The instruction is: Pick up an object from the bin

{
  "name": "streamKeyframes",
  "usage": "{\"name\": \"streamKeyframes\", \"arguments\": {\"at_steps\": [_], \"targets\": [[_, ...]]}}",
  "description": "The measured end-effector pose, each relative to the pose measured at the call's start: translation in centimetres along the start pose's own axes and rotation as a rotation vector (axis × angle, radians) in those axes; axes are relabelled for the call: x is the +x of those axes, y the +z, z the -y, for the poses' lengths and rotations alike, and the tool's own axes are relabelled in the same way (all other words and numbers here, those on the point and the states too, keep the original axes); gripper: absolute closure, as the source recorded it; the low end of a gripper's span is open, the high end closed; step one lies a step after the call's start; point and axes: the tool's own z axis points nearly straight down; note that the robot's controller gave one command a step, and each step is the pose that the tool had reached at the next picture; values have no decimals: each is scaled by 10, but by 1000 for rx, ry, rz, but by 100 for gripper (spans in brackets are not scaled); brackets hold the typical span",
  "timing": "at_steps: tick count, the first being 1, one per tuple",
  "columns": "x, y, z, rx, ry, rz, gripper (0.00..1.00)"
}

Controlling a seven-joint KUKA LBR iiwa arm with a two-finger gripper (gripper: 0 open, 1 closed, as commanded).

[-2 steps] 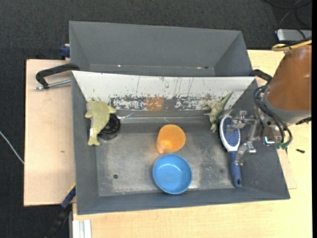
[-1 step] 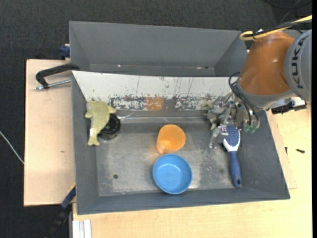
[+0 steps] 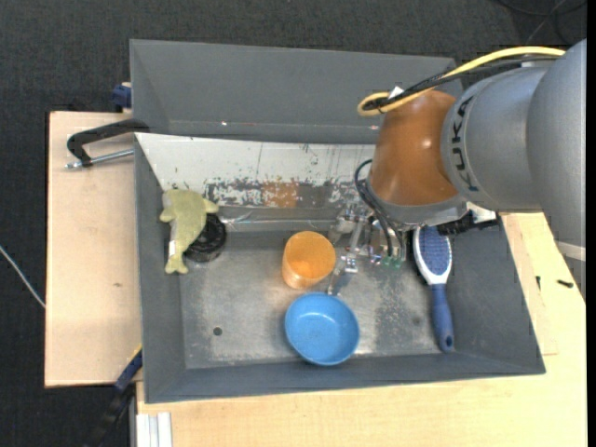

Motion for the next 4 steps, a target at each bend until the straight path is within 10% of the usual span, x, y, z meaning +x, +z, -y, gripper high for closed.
{"name": "streamKeyframes", "arguments": {"at_steps": [1, 2, 3, 4], "targets": [[-10, 18, -49, 6, -7, 13, 0], [-1, 18, -118, 4, -517, 14, 0], [-1, 17, -118, 4, -517, 9, 100], [7, -134, -105, 5, -757, 18, 100]]}}
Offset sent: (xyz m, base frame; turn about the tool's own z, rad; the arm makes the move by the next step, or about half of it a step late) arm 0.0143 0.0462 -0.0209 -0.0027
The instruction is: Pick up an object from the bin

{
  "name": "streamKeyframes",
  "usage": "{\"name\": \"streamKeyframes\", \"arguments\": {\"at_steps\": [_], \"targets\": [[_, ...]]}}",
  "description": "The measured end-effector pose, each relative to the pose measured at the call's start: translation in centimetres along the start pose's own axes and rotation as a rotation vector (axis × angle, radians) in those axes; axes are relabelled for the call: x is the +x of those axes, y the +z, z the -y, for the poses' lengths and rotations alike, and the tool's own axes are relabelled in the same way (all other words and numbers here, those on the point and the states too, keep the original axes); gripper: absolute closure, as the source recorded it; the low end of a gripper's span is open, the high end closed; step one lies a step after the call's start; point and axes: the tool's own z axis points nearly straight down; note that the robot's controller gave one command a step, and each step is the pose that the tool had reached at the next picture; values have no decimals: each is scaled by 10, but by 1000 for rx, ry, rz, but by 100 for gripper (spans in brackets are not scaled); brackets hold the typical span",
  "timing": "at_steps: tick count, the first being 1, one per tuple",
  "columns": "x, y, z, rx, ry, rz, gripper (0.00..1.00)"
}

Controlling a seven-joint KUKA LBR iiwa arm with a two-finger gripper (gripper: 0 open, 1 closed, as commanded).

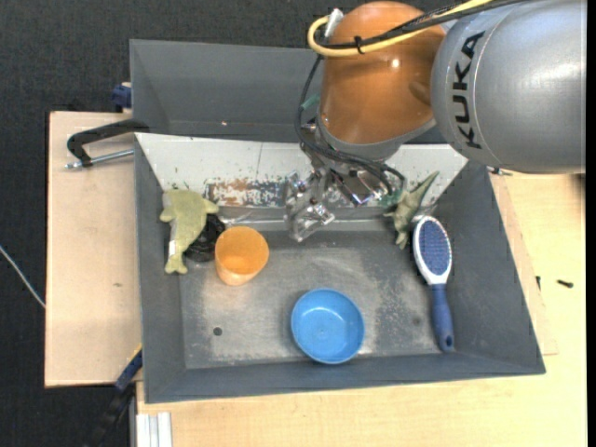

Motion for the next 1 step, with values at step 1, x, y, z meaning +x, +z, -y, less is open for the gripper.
{"name": "streamKeyframes", "arguments": {"at_steps": [1], "targets": [[9, 75, -28, -9, -125, -18, 100]]}}
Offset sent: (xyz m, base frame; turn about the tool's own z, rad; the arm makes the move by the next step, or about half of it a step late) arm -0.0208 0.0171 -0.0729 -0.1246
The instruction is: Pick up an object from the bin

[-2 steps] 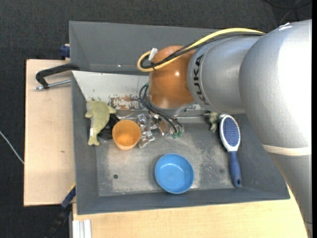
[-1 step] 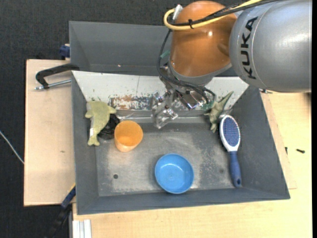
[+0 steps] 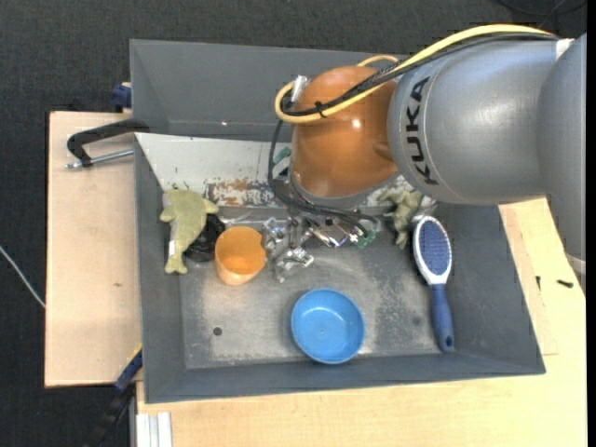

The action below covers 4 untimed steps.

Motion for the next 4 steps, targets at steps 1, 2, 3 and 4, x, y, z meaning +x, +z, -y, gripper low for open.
{"name": "streamKeyframes", "arguments": {"at_steps": [1, 2, 3, 4], "targets": [[2, -3, 3, 3, 2, -7, 0], [73, 79, 11, 3, -117, 9, 0], [68, 75, 12, 10, -120, 20, 100], [67, -105, 13, 12, -262, 15, 100]]}}
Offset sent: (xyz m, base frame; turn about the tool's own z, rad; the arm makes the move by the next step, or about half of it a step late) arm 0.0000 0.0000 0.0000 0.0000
